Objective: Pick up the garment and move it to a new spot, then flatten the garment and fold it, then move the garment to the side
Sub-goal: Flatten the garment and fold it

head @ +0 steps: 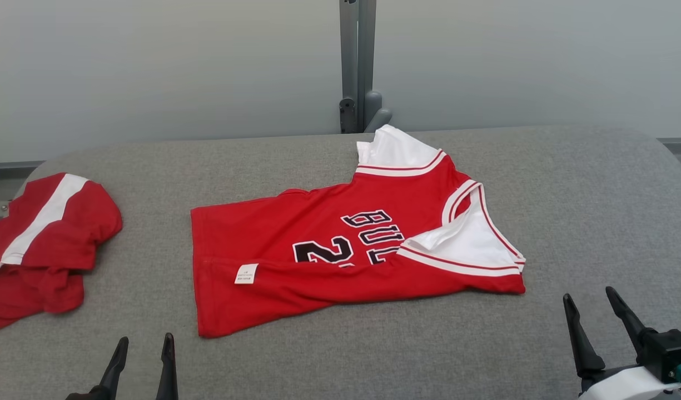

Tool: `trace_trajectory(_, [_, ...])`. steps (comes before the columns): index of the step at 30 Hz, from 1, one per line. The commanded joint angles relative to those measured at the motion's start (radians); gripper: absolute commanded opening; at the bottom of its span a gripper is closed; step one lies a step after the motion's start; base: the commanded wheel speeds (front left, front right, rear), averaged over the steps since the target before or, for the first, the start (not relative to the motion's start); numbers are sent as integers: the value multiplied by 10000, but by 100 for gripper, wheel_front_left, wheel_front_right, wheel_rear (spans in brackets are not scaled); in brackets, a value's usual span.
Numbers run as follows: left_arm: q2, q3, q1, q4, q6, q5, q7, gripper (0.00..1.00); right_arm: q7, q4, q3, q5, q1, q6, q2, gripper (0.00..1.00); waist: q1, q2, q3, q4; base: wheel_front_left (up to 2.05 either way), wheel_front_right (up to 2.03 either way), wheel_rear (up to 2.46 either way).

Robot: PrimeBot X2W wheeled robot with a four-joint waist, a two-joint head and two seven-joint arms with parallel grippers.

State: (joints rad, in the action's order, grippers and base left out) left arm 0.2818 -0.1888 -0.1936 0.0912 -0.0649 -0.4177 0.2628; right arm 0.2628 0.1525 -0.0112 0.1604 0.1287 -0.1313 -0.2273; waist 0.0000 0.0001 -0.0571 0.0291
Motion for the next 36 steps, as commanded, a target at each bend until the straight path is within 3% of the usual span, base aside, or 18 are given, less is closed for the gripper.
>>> trace_trajectory(1, [-100, 89, 72, 86, 178, 123, 24, 100, 25, 238, 72, 213, -184, 11, 79, 100, 0, -1, 118, -21, 0, 0, 0])
trace_trajectory(8, [-280, 72, 849, 597, 810, -112, -59, 100, -662, 786, 409, 723, -1443, 11, -202, 100, 0, -1, 852, -35, 0, 0, 0])
trace_trajectory(19, [-397, -250, 3500, 2163, 1377, -756, -1519, 100, -2595, 1799, 996, 685, -3672, 11, -383, 100, 0, -1, 2577, 335, 0, 0, 0])
trace_trajectory(26, [-554, -500, 4487, 3267, 1637, -1186, -2003, 100, -2479, 3309, 974, 428, -4477, 11, 77, 100, 0, -1, 3304, 439, 0, 0, 0])
trace_trajectory(36, [-428, -955, 4686, 3859, 1884, -1700, -2536, 100, -2170, 4732, 1216, 393, -4896, 6, 409, 100, 0, -1, 3375, 379, 0, 0, 0])
